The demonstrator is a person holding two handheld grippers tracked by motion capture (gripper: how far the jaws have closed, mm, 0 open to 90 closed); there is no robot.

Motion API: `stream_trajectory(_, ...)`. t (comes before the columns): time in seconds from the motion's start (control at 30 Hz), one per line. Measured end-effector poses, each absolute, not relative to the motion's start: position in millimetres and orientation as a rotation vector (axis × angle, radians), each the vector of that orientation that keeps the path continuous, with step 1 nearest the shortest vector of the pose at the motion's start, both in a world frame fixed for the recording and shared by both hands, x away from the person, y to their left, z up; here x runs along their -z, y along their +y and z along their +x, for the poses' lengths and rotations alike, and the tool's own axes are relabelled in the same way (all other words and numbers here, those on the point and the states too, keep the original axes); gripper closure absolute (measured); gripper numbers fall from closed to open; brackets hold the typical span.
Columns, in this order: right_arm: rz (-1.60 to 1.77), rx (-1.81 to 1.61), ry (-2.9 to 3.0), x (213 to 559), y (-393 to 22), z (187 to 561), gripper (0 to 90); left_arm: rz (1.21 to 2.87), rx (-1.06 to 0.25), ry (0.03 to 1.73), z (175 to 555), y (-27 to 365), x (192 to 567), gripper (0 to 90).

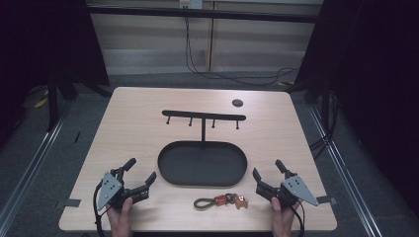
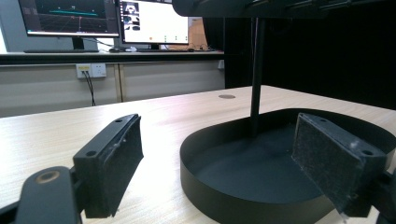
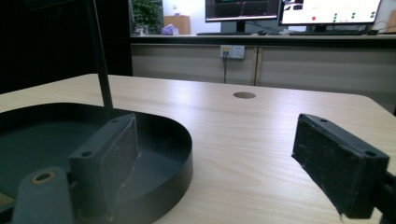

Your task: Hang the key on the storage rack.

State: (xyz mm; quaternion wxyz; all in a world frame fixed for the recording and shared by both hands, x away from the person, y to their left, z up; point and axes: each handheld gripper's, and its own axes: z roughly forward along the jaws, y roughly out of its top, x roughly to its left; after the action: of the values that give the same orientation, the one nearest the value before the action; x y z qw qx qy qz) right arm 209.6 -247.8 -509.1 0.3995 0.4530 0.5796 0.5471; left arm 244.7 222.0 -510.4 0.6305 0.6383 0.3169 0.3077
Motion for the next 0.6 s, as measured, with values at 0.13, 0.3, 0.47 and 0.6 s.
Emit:
stream_trajectory(0.13,1.116,-1.362,1.559,507.6,-245.1,213.8,13.6,1.461,-0.704,0.726,244.7,222.0,510.4,15.8)
stream_trajectory(0.3,1.137,-1.378,1.556,507.6,-247.4,213.6,13.2,1.461,-0.703,0.726,244.8,222.0,510.4,15.8)
stream_trajectory(0.47,1.138,-1.453,1.567,507.9,-252.4,212.9,14.2,1.46,-0.702,0.728,244.7,221.8,510.4,15.8)
stream_trajectory(0.6,1.173,-1.435,1.617,506.5,-249.3,217.0,19.7,1.461,-0.704,0.726,244.8,221.9,510.3,15.8)
